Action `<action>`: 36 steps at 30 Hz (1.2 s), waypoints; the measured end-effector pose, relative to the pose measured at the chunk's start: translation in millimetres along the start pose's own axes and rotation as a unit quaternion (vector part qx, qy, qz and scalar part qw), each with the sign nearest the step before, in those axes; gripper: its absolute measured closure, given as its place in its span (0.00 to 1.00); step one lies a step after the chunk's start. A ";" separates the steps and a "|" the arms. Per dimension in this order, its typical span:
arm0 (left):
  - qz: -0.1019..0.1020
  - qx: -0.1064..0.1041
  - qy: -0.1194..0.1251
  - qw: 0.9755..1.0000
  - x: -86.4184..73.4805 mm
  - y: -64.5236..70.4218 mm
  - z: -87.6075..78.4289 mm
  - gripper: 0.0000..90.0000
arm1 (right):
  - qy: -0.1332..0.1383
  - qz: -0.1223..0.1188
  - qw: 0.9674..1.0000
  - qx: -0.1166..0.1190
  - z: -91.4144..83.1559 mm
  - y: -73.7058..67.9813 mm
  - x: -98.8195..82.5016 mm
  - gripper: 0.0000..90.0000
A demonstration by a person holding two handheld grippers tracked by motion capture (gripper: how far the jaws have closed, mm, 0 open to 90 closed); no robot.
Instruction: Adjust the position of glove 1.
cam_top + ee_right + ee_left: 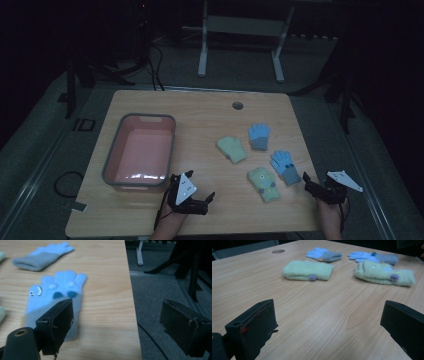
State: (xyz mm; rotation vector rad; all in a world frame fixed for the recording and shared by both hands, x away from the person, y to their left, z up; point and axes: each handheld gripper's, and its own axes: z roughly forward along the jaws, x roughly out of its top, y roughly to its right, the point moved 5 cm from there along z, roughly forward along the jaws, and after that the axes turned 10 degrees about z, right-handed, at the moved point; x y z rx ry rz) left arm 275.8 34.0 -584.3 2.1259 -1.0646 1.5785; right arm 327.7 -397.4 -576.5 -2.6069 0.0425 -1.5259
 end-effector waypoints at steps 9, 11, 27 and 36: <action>0.016 0.014 -0.006 1.000 0.4 2.9 0.1 0.00 | -0.042 -0.021 0.999 -0.006 3.0 -4.5 -4.9 0.13; 0.017 0.015 -0.007 1.000 0.2 3.6 -0.1 0.00 | -0.044 -0.027 0.999 -0.003 2.7 -5.3 -5.2 0.14; 0.006 0.015 -0.003 1.000 -0.2 1.2 -0.8 0.00 | -0.094 -0.044 0.994 0.031 -0.6 -16.8 15.6 0.13; 0.004 0.025 -0.003 1.000 -0.3 0.8 -1.4 0.01 | -0.124 -0.036 0.990 0.061 -4.0 -33.4 42.2 0.18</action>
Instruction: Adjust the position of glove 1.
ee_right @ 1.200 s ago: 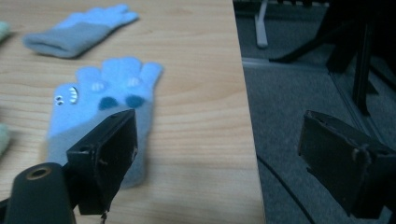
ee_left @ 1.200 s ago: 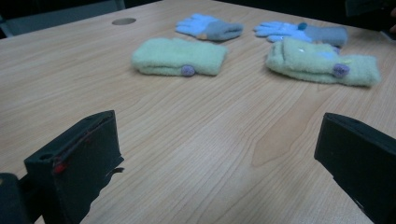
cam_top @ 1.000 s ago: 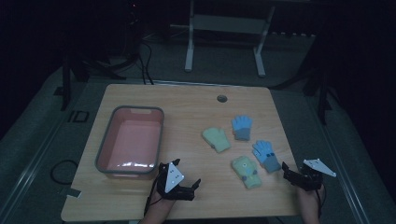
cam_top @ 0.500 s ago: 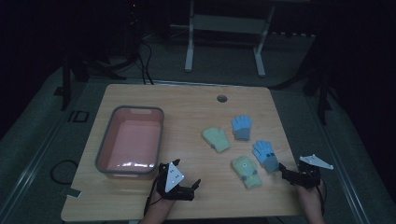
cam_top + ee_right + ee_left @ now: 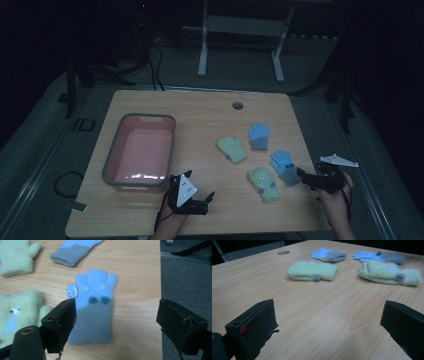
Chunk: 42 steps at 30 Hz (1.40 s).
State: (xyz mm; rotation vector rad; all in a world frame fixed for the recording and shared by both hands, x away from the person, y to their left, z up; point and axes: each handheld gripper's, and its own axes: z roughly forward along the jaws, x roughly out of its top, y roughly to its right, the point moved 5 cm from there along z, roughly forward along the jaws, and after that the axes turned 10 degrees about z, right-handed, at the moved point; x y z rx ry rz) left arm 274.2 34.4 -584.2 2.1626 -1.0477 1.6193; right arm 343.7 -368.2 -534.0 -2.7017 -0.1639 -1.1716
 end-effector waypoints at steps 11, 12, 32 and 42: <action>0.005 0.001 -0.001 1.000 0.2 0.8 0.2 0.01 | 0.021 -0.005 0.998 0.058 -13.0 -27.1 39.4 0.14; 0.006 0.000 -0.001 1.000 0.2 0.9 0.3 0.01 | 0.019 -0.009 0.998 0.062 -13.6 -30.2 42.5 0.14; 0.007 -0.002 -0.002 1.000 0.2 1.0 0.5 0.01 | 0.041 -0.092 0.988 0.113 -13.5 -91.6 99.2 0.15; 0.008 -0.006 -0.005 1.000 0.2 1.3 1.2 0.01 | 0.028 -0.142 0.977 0.159 0.0 -130.2 108.0 0.15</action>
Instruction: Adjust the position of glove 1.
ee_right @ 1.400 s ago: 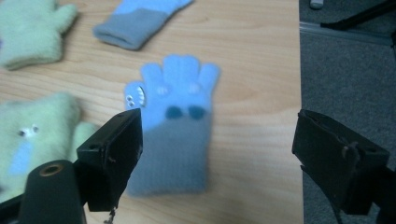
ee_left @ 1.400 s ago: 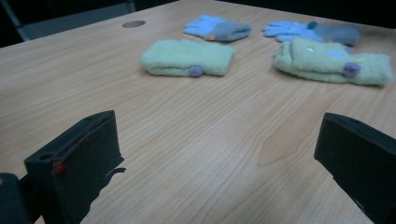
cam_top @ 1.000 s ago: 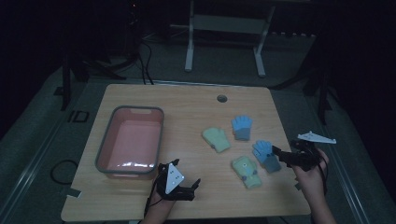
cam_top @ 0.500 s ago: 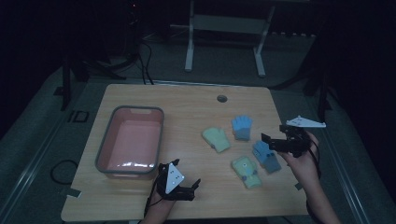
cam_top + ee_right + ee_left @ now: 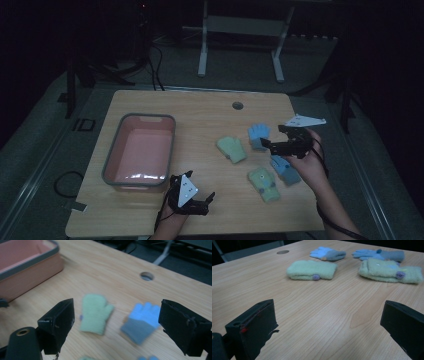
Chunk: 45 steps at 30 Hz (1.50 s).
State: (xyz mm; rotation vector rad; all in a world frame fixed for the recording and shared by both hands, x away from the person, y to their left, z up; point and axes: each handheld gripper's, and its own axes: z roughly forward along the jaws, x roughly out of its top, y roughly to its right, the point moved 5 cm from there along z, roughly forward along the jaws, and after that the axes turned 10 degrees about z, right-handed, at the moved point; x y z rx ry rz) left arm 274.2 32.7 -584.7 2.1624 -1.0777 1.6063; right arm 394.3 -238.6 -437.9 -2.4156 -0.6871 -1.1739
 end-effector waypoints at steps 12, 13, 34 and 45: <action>0.002 -0.004 0.000 1.000 0.0 0.2 -0.2 0.01 | -0.051 -0.032 0.997 0.050 57.6 -22.7 4.1 0.19; 0.002 -0.004 0.001 1.000 0.1 0.4 -0.1 0.01 | -0.055 -0.029 0.997 0.053 62.4 -23.1 3.6 0.21; 0.002 -0.009 0.004 1.000 0.1 0.6 -0.3 0.01 | -0.123 -0.061 0.989 0.061 135.6 -26.9 -20.6 0.56; 0.002 -0.008 0.005 1.000 0.2 0.7 -0.5 0.01 | -0.169 -0.080 0.981 0.047 166.5 -20.7 -37.6 0.66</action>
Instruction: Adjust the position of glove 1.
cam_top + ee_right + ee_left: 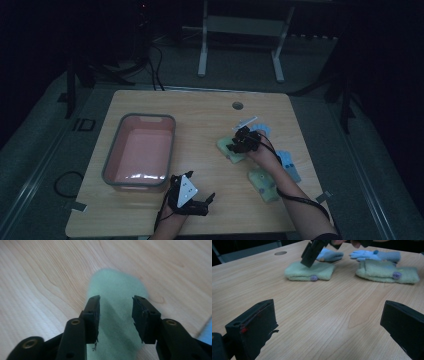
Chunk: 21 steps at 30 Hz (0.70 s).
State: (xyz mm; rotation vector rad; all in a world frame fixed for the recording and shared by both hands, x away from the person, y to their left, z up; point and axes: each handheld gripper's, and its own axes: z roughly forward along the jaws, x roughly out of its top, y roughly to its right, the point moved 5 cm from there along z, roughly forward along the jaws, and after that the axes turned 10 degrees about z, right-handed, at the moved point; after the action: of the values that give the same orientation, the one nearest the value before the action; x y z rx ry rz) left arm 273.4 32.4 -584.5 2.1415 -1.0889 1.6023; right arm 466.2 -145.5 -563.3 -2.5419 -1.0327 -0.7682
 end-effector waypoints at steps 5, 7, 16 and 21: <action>0.000 0.000 0.001 1.000 0.0 0.0 -0.2 0.01 | -0.012 0.008 1.000 0.015 11.1 2.4 -7.2 0.67; 0.001 0.000 0.000 1.000 0.0 0.1 -0.1 0.01 | -0.010 0.008 1.000 0.017 11.5 2.8 -7.5 0.67; -0.002 -0.001 0.002 1.000 -0.1 -0.3 -0.5 0.01 | -0.005 0.027 0.999 0.022 12.2 3.1 -8.9 0.86; 0.004 -0.002 0.008 1.000 0.1 0.6 -1.7 0.01 | -0.002 0.071 0.997 -0.004 6.6 -0.5 -5.1 0.95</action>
State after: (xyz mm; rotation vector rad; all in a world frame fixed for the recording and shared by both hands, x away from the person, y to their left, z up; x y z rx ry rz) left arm 271.8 32.9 -584.0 2.1204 -1.0955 1.6168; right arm 465.2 -145.0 -571.6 -2.5919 -0.8400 -0.7297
